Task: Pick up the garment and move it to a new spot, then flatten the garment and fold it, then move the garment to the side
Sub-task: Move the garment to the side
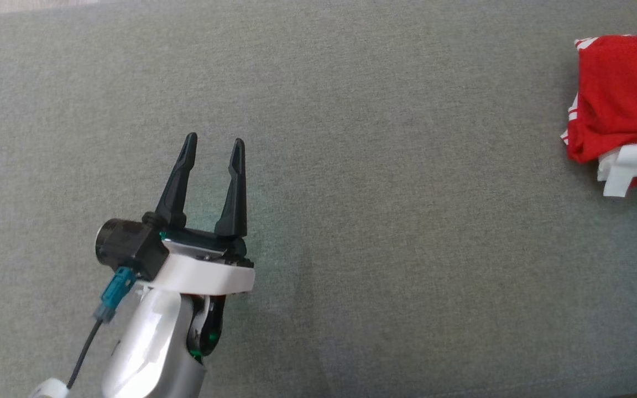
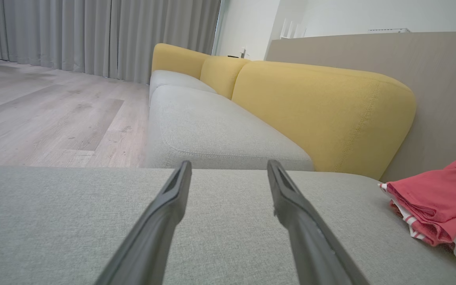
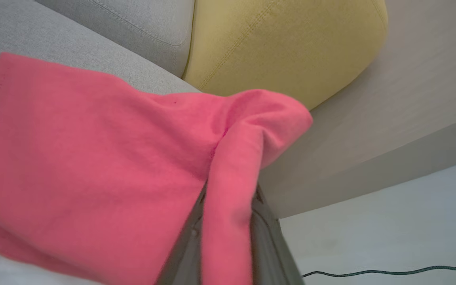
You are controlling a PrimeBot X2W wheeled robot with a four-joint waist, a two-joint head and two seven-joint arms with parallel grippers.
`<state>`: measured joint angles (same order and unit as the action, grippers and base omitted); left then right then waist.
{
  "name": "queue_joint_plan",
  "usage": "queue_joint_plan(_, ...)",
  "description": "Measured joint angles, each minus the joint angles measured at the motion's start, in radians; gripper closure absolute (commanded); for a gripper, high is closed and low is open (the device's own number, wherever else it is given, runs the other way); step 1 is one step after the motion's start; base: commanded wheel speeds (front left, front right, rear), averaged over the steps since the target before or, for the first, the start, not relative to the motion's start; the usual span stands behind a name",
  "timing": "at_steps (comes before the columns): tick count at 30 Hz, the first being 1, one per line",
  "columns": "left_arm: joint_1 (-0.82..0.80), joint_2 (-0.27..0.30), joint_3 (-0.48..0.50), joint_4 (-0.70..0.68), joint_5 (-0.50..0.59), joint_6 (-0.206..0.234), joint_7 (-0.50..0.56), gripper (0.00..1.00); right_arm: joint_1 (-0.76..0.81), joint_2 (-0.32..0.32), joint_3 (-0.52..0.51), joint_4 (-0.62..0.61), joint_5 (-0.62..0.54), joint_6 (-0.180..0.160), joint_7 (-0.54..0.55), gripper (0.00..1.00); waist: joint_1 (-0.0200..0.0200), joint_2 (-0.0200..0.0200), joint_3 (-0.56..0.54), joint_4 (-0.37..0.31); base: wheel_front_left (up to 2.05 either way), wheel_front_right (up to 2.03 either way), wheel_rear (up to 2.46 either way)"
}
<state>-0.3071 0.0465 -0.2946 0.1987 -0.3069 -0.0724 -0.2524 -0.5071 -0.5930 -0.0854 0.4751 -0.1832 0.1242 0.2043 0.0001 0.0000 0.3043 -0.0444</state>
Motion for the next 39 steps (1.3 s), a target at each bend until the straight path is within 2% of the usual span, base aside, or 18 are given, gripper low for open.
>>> queue_joint_plan(8,-0.002,-0.004,-0.003,0.006,0.0,-0.011,-0.001,0.0,0.018,0.049,-0.053,-0.088,-0.045,-0.001,-0.003,0.0,0.0,0.0,-0.033,-0.007,0.0,0.0,0.0)
queue_joint_plan(16,0.035,-0.004,0.023,0.015,0.0,-0.01,-0.005,0.0,0.026,0.17,-0.02,-0.2,-0.052,0.0,-0.031,0.0,-0.0002,0.0,-0.115,-0.002,0.0,0.0,0.0)
queue_joint_plan(24,0.093,-0.004,0.056,0.011,0.0,-0.007,-0.005,0.0,0.047,0.323,0.013,-0.278,0.064,0.0,-0.152,0.0,-0.0003,0.0,-0.208,0.022,0.0,0.0,0.0)
queue_joint_plan(32,0.173,-0.003,0.094,0.008,0.018,-0.007,-0.005,0.0,0.206,0.501,0.03,-0.282,0.204,0.0,-0.309,0.0,-0.0003,0.0,-0.272,0.063,0.0,0.0,0.0)
queue_joint_plan(34,0.199,-0.002,0.102,0.016,0.019,-0.007,-0.004,0.0,0.247,0.529,0.03,-0.251,0.244,0.0,-0.362,0.0,-0.0002,0.0,-0.286,0.076,0.0,0.0,0.0)
queue_joint_plan(39,0.224,-0.001,0.107,0.03,0.02,-0.007,-0.004,0.0,0.3,0.537,0.036,-0.199,0.292,0.0,-0.405,0.0,-0.0001,0.0001,-0.301,0.088,0.0,0.0,0.0)
